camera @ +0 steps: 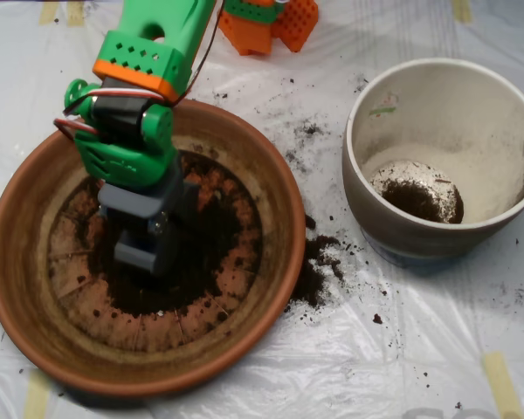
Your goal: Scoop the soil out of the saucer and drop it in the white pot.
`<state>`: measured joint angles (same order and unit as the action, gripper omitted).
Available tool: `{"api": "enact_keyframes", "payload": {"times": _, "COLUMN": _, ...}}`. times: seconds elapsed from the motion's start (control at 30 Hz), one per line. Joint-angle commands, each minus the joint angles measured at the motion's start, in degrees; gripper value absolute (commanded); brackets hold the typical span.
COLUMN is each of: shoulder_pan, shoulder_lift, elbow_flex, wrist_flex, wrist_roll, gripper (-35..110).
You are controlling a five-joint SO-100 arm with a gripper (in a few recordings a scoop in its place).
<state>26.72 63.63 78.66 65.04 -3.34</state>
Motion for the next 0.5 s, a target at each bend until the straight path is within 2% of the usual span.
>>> {"api": "enact_keyframes", "payload": {"times": 0.0, "shoulder_pan": 0.4, "shoulder_lift": 2.2, "elbow_flex": -2.1, "wrist_flex": 1.5, "wrist_roll": -0.9, "gripper": 0}}
{"api": "enact_keyframes", "payload": {"times": 0.27, "shoulder_pan": -1.9, "shoulder_lift": 10.9, "elbow_flex": -1.8, "wrist_flex": 2.1, "wrist_roll": -0.3, "gripper": -1}}
{"api": "enact_keyframes", "payload": {"times": 0.47, "shoulder_pan": -4.6, "shoulder_lift": 19.5, "elbow_flex": -4.3, "wrist_flex": 6.3, "wrist_roll": -1.3, "gripper": -1}}
